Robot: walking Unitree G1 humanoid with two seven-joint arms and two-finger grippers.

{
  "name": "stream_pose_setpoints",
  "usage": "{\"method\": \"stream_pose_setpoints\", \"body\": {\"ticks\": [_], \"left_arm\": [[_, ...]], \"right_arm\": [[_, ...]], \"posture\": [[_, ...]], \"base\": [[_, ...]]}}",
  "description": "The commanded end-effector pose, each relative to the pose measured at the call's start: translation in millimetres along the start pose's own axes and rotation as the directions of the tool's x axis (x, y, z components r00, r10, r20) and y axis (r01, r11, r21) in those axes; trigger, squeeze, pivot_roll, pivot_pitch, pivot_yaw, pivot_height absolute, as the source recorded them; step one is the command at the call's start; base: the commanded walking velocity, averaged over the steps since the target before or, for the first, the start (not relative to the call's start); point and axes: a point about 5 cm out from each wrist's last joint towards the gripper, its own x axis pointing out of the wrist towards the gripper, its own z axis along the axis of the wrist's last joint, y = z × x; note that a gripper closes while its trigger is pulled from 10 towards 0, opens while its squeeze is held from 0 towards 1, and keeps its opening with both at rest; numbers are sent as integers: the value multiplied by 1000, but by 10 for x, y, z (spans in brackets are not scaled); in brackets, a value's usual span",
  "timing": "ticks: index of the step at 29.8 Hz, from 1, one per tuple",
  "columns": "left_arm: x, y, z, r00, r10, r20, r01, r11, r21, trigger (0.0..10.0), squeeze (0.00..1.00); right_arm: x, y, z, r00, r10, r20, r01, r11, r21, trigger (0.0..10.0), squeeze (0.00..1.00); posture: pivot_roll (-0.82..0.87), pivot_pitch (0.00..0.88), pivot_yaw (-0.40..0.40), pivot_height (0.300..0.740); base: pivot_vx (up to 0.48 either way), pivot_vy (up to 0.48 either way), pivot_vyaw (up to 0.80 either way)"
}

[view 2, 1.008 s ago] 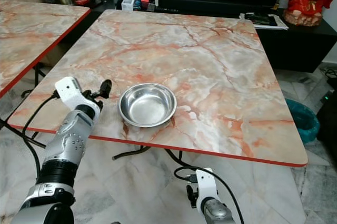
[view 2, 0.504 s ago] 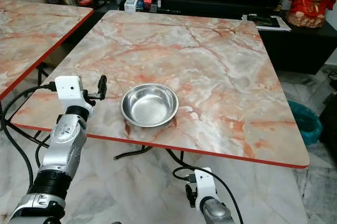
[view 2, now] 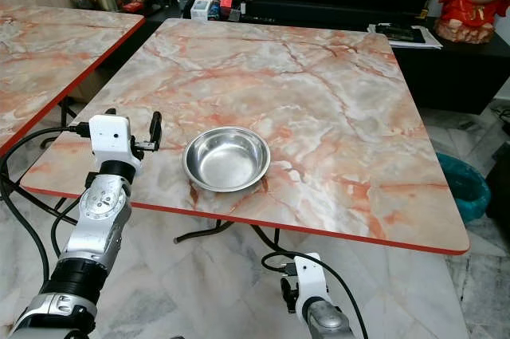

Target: Setting the table

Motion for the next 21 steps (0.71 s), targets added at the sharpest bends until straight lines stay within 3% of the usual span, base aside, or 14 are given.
{"method": "stream_pose_setpoints", "body": {"ticks": [1,16,21], "left_arm": [[29,28,28,1000,21,20,-21,1000,0,10000,0],[15,37,5,999,36,17,-36,999,-7,10000,0],[18,47,4,999,36,18,-36,999,-3,10000,0]], "right_arm": [[3,3,11,1000,-4,3,4,1000,7,10000,0],[-4,-32,-9,1000,-16,-8,17,1000,13,10000,0],[-2,-20,-9,1000,-14,-8,14,1000,16,10000,0]], "posture": [[102,41,-24,715],[103,53,-32,715],[106,52,-30,715]], "base": [[0,390,0],[0,392,0],[0,392,-590]]}}
